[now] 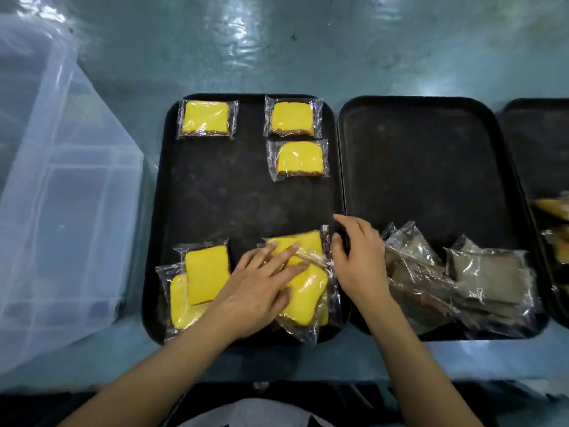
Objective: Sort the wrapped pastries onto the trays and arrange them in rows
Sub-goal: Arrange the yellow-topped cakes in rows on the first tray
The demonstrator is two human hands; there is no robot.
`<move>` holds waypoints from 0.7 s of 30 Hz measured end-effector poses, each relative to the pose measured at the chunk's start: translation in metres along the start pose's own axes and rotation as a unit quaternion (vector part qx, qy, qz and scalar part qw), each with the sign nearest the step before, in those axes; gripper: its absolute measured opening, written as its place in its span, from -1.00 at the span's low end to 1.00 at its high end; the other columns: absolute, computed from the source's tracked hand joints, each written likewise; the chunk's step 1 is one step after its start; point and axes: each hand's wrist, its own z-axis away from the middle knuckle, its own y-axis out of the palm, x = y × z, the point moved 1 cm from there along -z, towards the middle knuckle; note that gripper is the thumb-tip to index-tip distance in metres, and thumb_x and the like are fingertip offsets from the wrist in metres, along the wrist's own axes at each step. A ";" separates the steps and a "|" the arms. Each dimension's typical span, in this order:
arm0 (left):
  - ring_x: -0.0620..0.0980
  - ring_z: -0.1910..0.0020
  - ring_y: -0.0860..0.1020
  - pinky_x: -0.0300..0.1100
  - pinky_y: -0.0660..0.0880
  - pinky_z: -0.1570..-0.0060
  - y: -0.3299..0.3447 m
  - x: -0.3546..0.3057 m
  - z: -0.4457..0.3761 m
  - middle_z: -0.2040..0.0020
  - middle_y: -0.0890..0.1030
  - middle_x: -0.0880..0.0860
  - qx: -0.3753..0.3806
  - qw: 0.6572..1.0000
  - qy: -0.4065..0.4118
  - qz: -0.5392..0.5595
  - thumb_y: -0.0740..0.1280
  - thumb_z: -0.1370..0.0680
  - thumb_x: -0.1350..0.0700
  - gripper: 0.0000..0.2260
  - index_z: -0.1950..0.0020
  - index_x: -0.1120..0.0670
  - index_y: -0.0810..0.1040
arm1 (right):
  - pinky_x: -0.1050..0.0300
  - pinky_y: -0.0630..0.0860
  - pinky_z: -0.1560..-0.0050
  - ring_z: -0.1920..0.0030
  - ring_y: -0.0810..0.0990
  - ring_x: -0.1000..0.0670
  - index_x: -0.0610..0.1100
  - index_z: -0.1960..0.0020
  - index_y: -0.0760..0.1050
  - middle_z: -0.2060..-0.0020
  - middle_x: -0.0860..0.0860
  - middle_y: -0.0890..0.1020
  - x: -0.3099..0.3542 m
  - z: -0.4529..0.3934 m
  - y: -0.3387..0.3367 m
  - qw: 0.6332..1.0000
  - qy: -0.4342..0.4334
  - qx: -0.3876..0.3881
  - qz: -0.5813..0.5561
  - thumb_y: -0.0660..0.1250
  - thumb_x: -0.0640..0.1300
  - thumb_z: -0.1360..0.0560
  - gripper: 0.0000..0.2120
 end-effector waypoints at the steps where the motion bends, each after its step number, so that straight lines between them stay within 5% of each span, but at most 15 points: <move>1: 0.12 -0.55 0.19 0.07 0.17 -0.47 -0.001 -0.002 0.002 -0.62 0.18 -0.06 -0.002 1.000 -0.020 -0.009 0.04 -0.65 -0.18 -0.53 -0.58 -0.21 0.18 | -0.11 0.35 -0.32 -0.27 0.47 -0.05 0.02 -0.38 0.48 -0.25 0.05 0.54 -0.001 0.011 -0.002 1.000 0.004 -0.008 0.000 0.27 -0.08 -0.61 -0.66; 5: 0.14 -0.33 0.40 0.09 0.29 -0.38 -0.004 -0.006 0.008 -0.35 0.47 0.03 -0.037 0.992 -0.106 -0.056 0.05 -0.62 -0.25 -0.51 -0.49 -0.10 0.36 | -0.06 0.37 -0.30 -0.23 0.48 -0.03 0.02 -0.33 0.51 -0.20 0.06 0.54 0.003 0.042 -0.012 0.999 0.000 -0.037 -0.002 0.23 -0.04 -0.58 -0.67; 10: 0.07 -0.11 0.43 0.03 0.39 -0.22 -0.002 -0.011 0.022 -0.12 0.48 0.01 -0.072 0.981 -0.171 -0.060 0.13 -0.62 -0.21 -0.56 -0.43 -0.04 0.39 | -0.06 0.45 -0.21 -0.13 0.49 -0.03 0.01 -0.28 0.54 -0.14 0.06 0.52 0.019 0.064 -0.016 0.999 -0.024 -0.040 -0.007 0.30 -0.07 -0.56 -0.70; 16: 0.08 -0.35 0.38 0.02 0.39 -0.32 0.004 -0.008 0.029 -0.45 0.37 0.05 -0.089 0.976 -0.196 0.043 0.20 -0.61 -0.15 -0.59 -0.44 -0.07 0.36 | -0.07 0.51 -0.05 0.03 0.51 -0.03 0.05 -0.37 0.47 0.01 0.06 0.52 0.037 0.079 -0.002 0.998 0.014 0.031 0.052 0.32 -0.01 -0.59 -0.65; 21: -0.05 -0.39 0.30 -0.11 0.30 -0.39 0.002 0.000 0.026 -0.45 0.37 -0.07 -0.110 0.961 -0.190 0.167 0.21 -0.63 -0.06 -0.65 -0.41 -0.08 0.38 | -0.03 0.44 -0.20 -0.15 0.51 -0.04 0.05 -0.48 0.40 -0.19 0.06 0.57 0.041 0.072 0.011 0.997 0.012 0.059 0.047 0.29 0.01 -0.61 -0.56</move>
